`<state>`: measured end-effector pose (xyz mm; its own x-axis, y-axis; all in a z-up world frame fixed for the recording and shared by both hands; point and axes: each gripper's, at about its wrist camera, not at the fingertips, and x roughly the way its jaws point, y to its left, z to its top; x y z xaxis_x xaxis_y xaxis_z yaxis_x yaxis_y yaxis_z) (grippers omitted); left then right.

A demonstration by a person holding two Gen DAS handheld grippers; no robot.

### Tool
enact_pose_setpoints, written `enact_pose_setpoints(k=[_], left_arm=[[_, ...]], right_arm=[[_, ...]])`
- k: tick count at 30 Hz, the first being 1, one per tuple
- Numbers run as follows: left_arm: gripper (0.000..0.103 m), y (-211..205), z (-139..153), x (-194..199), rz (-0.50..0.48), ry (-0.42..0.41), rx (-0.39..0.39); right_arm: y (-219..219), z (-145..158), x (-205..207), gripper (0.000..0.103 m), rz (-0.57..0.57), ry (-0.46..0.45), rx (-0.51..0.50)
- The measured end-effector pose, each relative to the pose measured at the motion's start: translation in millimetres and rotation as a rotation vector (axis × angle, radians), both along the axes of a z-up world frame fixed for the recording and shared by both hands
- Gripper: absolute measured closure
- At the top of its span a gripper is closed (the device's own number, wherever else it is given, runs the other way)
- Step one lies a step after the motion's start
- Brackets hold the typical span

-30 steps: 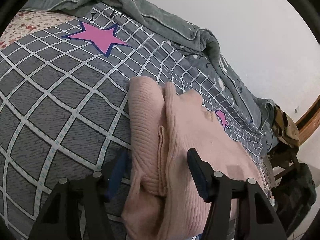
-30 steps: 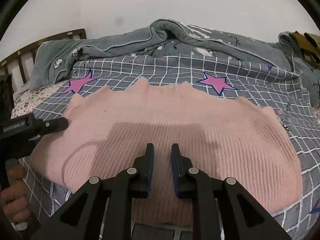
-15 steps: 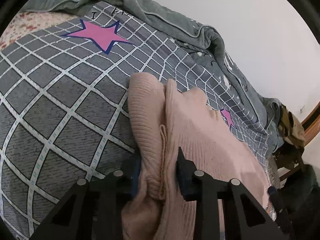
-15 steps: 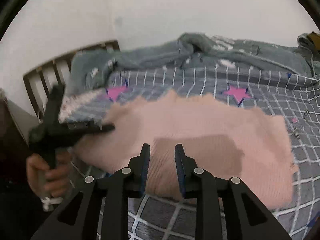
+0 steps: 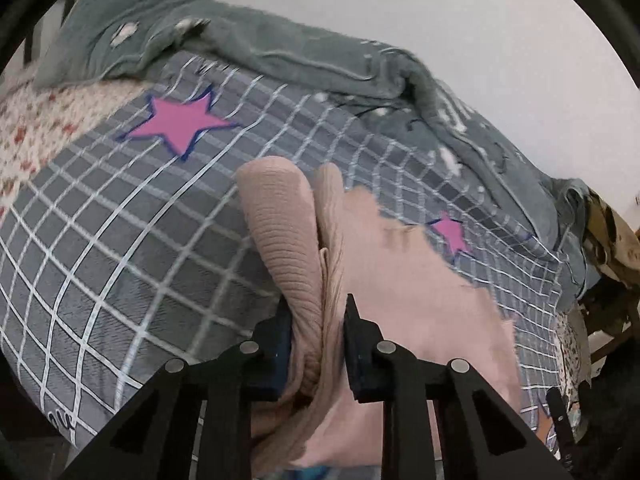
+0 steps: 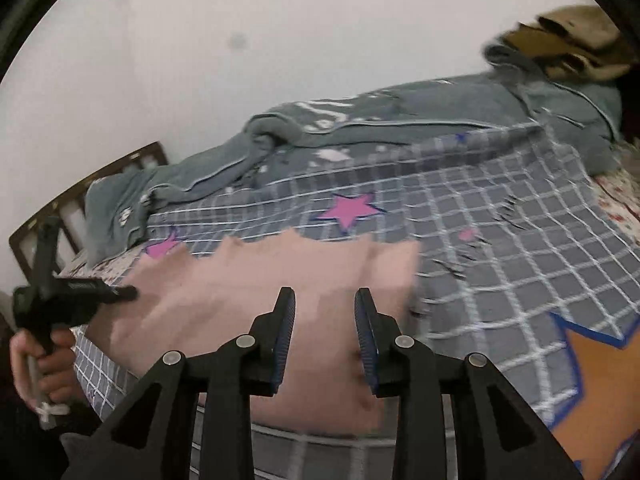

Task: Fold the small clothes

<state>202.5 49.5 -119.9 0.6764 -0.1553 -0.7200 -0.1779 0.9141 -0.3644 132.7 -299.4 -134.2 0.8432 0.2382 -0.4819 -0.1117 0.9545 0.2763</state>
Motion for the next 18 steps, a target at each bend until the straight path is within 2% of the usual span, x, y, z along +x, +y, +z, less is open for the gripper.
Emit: enact_pose_setpoints(k=[3, 10, 14, 18], left_arm=[[0.082, -32, 22, -1, -0.029, -0.021, 0.03], [0.083, -120, 50, 2, -0.111, -0.034, -0.012], [0.083, -180, 38, 7, -0.2, 0.001, -0.013], [0.082, -238, 2, 14, -0.278, 0.066, 0.109]], right_arm=[[-32, 3, -11, 0.072, -0.044, -0.008, 0.028], [-89, 7, -19, 0.07, -0.128, -0.004, 0.114], [-108, 9, -24, 0.07, -0.153, -0.004, 0.135], [-121, 7, -29, 0.07, -0.162, -0.005, 0.152]])
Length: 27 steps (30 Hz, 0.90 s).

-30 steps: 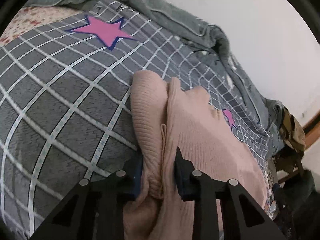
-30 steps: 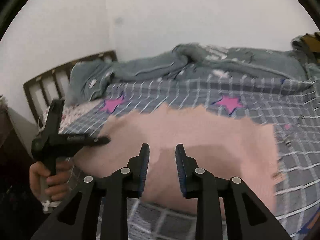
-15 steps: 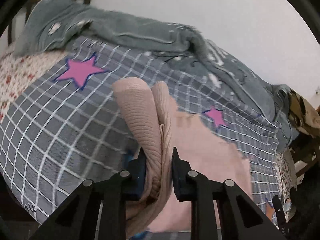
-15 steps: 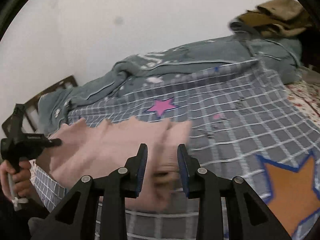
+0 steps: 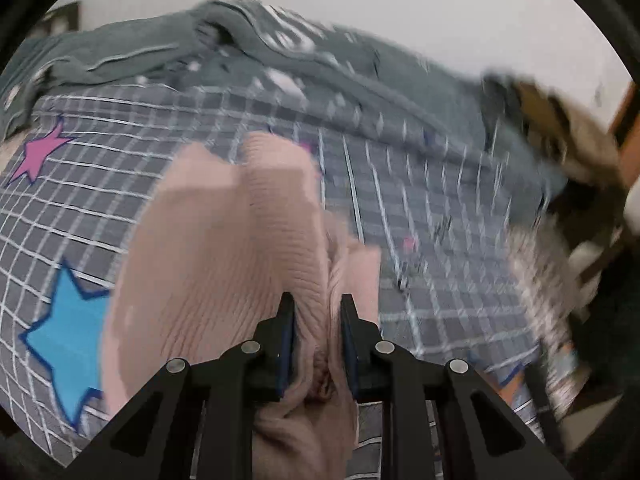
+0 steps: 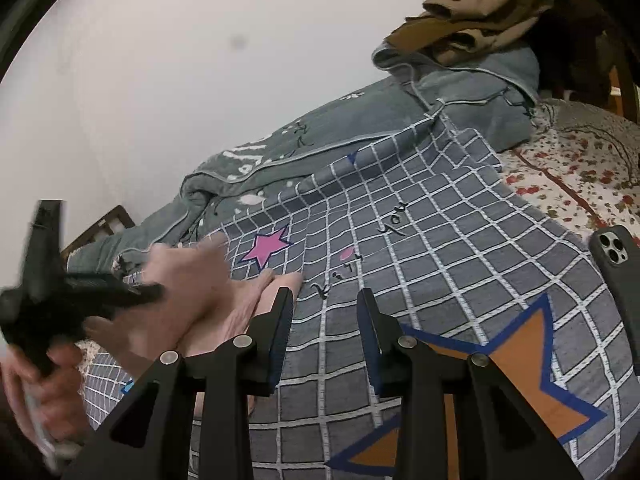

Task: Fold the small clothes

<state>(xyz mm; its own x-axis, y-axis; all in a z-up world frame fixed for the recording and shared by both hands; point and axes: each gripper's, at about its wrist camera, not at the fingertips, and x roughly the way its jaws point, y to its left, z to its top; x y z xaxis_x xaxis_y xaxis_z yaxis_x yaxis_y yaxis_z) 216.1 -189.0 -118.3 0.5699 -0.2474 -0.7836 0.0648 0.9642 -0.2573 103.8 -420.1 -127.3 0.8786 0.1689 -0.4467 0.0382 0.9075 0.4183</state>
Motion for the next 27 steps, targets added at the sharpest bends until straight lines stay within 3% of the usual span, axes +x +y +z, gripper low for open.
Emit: enact_pose_setpoints(k=[3, 6, 8, 14, 16, 22, 27], left_arm=[[0.083, -12, -12, -6, -0.068, -0.015, -0.02], [0.072, -12, -4, -11, -0.118, -0.062, -0.042], [0.07, -6, 2, -9, -0.134, -0.074, -0.061], [0.065, 48, 13, -3, -0.107, -0.101, -0.166], [0.043, 71, 13, -1, -0.083, -0.121, -0.184], [0.04, 130, 5, 4, -0.017, -0.196, -0.09], [0.04, 157, -11, 14, 0.0, -0.219, -0.05]], right_arm=[[-5, -5, 0, 0.07, -0.003, 0.019, -0.011], [-7, -8, -1, 0.07, -0.005, 0.029, -0.013], [-6, -9, 2, 0.07, 0.0, 0.037, -0.013], [16, -11, 9, 0.07, 0.079, 0.032, 0.008], [30, -11, 12, 0.066, 0.123, 0.028, 0.017], [66, -6, 20, 0.048, 0.248, -0.008, 0.092], [90, -8, 37, 0.043, 0.284, -0.021, 0.175]])
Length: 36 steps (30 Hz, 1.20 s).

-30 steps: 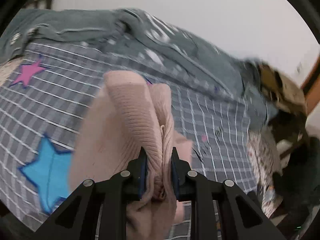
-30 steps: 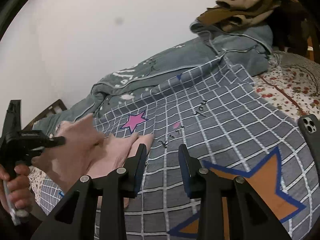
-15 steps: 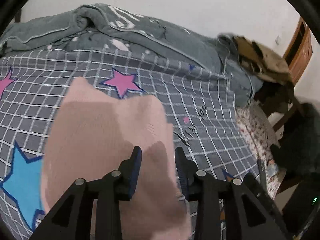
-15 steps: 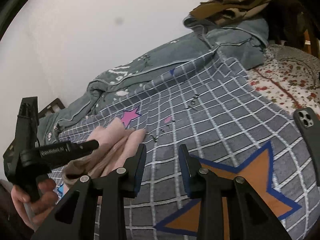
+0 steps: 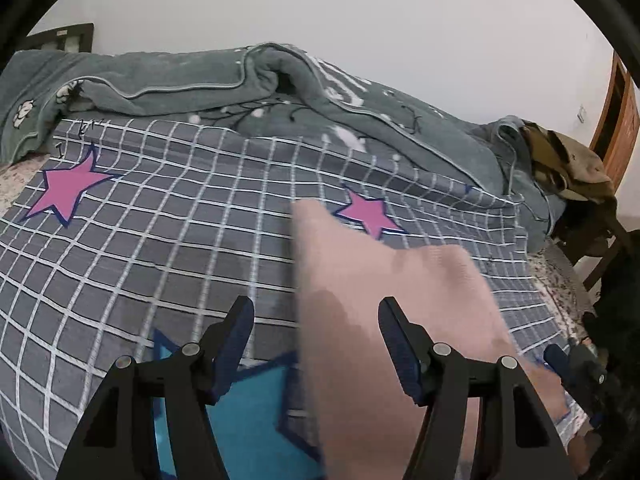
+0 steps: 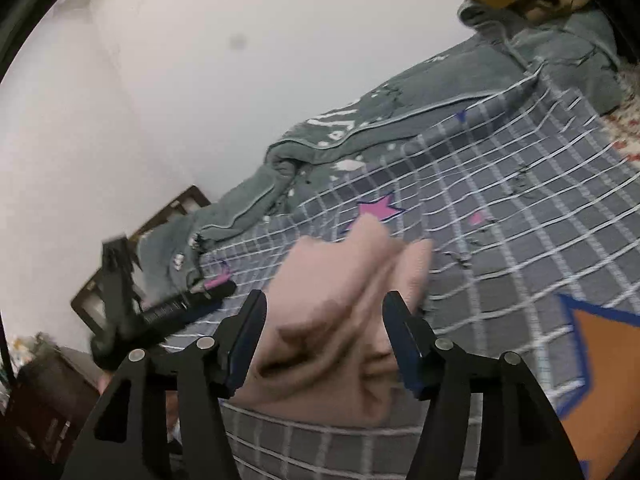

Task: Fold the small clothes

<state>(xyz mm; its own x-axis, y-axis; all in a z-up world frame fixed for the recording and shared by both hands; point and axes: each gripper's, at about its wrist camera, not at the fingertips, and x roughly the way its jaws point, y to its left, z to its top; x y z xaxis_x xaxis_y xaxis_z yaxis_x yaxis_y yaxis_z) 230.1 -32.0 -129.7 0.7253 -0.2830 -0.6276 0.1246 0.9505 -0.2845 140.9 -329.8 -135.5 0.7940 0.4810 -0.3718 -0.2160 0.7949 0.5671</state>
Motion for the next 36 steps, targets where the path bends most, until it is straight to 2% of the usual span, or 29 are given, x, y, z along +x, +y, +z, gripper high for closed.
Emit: enact_pose_setpoints(k=[3, 6, 9, 10, 13, 15, 19, 24, 27, 32, 34, 36], left_arm=[[0.04, 7, -8, 4, -0.019, -0.014, 0.0], [0.04, 7, -14, 3, -0.05, -0.058, 0.023], [0.04, 9, -22, -1, -0.075, -0.071, 0.034], [0.04, 10, -23, -1, -0.082, -0.062, 0.025], [0.04, 19, -26, -1, -0.097, -0.045, -0.032], [0.04, 26, -25, -1, -0.099, -0.038, -0.069], [0.04, 31, -21, -4, -0.11, -0.05, -0.107], [0.04, 31, -22, 1, -0.131, -0.031, -0.184], [0.04, 24, -26, 4, -0.148, -0.007, -0.194], [0.04, 16, -27, 3, -0.171, -0.002, -0.206], [0.04, 14, -27, 3, -0.179, 0.0, -0.212], [0.04, 11, -28, 3, -0.185, 0.008, -0.208]], right_arm=[[19, -10, 19, 0.043, 0.01, 0.063, -0.017], [39, -22, 34, 0.045, 0.009, 0.122, -0.076], [53, -24, 31, 0.081, -0.032, 0.095, -0.176], [54, -22, 27, 0.084, -0.035, 0.061, -0.2], [40, -14, 11, 0.086, -0.035, -0.023, -0.156], [30, -17, 9, 0.086, -0.054, -0.016, -0.154], [23, -30, 11, 0.086, -0.052, 0.043, -0.215], [29, -22, -5, 0.09, -0.058, -0.017, -0.261], [35, -22, -5, 0.09, -0.069, -0.034, -0.29], [22, -20, -8, 0.091, -0.073, -0.055, -0.219], [22, -22, -5, 0.091, -0.082, -0.039, -0.232], [28, -31, 4, 0.091, -0.097, 0.014, -0.283]])
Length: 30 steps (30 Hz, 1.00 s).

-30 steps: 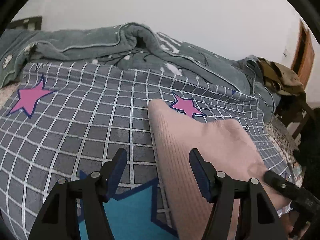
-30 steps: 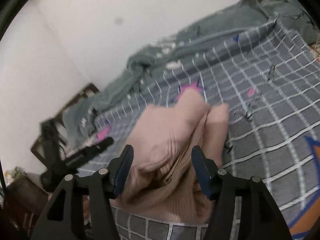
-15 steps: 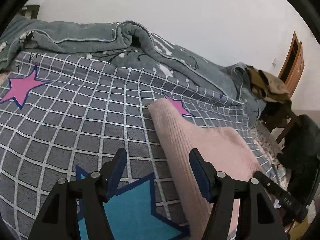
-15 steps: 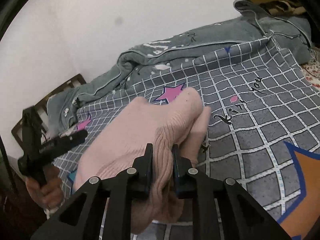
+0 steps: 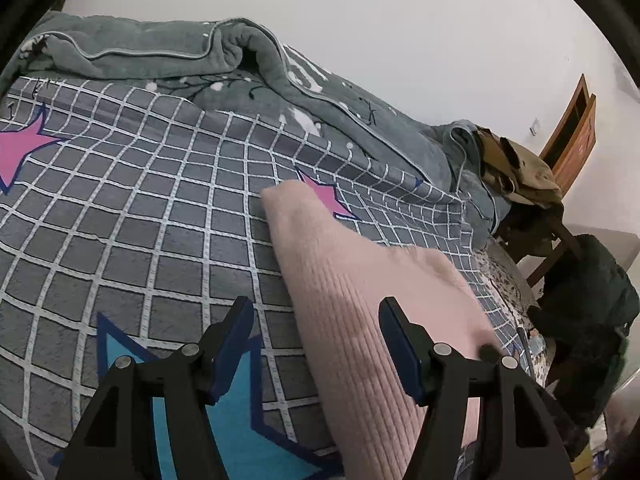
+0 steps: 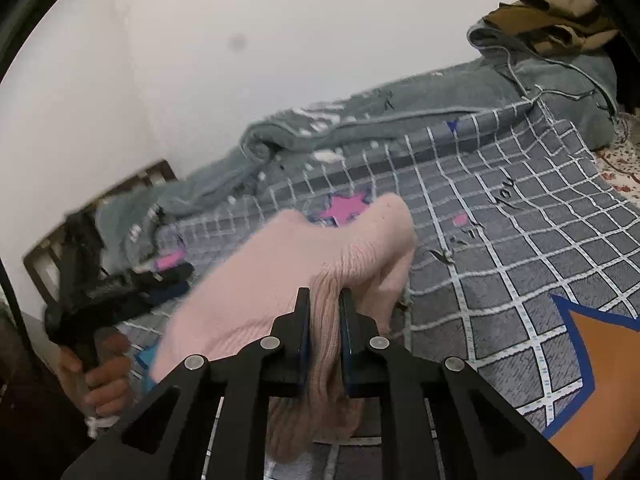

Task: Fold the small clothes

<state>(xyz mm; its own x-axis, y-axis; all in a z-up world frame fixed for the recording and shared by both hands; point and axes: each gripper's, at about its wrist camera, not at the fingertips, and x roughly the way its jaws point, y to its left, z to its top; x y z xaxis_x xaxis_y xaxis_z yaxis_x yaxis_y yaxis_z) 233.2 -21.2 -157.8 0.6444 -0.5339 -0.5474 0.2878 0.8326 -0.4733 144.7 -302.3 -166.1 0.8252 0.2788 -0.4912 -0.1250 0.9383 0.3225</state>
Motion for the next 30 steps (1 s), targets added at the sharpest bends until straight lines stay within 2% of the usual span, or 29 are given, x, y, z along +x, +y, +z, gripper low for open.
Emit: enact_pose_setpoints(k=[3, 7, 11, 15, 17, 19, 21, 23, 24, 25, 26, 28, 30], left_arm=[[0.04, -6, -5, 2, -0.024, 0.024, 0.007], [0.04, -16, -12, 4, -0.039, 0.039, 0.027], [0.04, -19, -10, 7, -0.045, 0.03, 0.019], [0.04, -20, -9, 15, -0.046, 0.019, 0.026], [0.04, -17, -11, 21, -0.057, 0.034, 0.004], [0.04, -14, -14, 26, -0.061, 0.053, -0.027], [0.04, -11, -17, 31, -0.063, 0.071, -0.056], [0.04, -11, -18, 33, -0.061, 0.077, -0.064], [0.04, -12, -18, 33, -0.059, 0.079, -0.067], [0.04, -12, -19, 34, -0.057, 0.08, -0.07], [0.04, -12, -18, 34, -0.056, 0.081, -0.075], [0.04, -11, -18, 33, -0.056, 0.081, -0.095], [0.04, -10, -18, 33, -0.062, 0.084, -0.118]], right_arm=[[1, -7, 6, 0.084, -0.019, 0.044, -0.026], [-5, 8, 2, 0.069, -0.025, 0.014, -0.003], [-3, 21, 13, 0.067, -0.031, -0.005, -0.023], [2, 34, 52, 0.067, -0.017, 0.073, -0.055], [8, 38, 66, 0.065, -0.02, 0.097, -0.128], [11, 35, 72, 0.06, -0.045, 0.103, -0.194], [6, 20, 74, 0.056, -0.037, 0.132, -0.15], [4, 4, 79, 0.058, -0.016, 0.183, -0.091], [5, 1, 78, 0.067, -0.008, 0.177, -0.08], [6, 2, 75, 0.084, 0.002, 0.144, -0.078], [7, 7, 69, 0.091, -0.001, 0.084, -0.099], [-3, 18, 52, 0.092, -0.023, -0.019, -0.069], [-16, 20, 48, 0.092, -0.024, -0.028, -0.013]])
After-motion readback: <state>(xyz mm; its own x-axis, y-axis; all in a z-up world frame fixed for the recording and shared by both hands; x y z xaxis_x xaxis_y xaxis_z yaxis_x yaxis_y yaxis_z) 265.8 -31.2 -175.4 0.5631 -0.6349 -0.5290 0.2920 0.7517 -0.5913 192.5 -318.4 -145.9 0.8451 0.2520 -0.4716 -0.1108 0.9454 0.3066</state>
